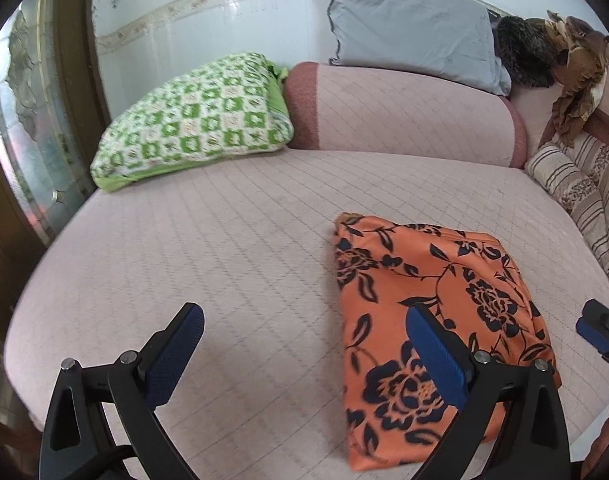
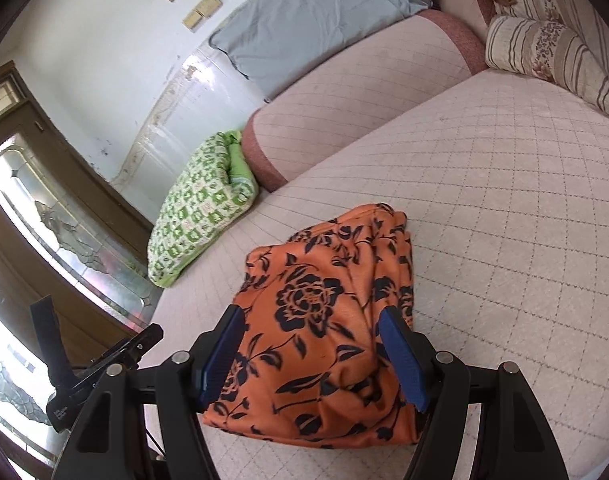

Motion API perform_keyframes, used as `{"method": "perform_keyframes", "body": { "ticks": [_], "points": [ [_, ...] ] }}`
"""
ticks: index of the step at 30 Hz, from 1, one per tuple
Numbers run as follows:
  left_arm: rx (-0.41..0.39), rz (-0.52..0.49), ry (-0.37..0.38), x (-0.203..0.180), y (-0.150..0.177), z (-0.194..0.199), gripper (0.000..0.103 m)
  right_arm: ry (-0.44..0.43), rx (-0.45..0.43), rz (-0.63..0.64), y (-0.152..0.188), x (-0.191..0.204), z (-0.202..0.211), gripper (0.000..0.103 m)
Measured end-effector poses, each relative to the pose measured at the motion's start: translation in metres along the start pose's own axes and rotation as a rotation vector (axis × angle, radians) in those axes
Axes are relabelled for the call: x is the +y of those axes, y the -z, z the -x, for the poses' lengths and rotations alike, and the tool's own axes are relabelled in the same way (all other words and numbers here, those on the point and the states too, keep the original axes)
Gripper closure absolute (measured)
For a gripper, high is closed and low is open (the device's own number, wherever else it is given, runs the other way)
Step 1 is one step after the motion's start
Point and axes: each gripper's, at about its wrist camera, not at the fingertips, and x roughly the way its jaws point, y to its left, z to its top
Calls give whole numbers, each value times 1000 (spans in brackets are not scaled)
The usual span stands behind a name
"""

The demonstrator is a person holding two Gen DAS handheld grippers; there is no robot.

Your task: Fold small clothes

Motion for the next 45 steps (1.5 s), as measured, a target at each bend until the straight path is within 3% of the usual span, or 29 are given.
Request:
{"method": "perform_keyframes", "body": {
  "ticks": [9,45],
  "points": [
    [47,-25,60,-10,3,-28,2,99,27,1,-9,-9,-26,30],
    [101,-22,77,-9,3,-44,2,123,77,-7,-11,-17,-41,30]
  ]
}}
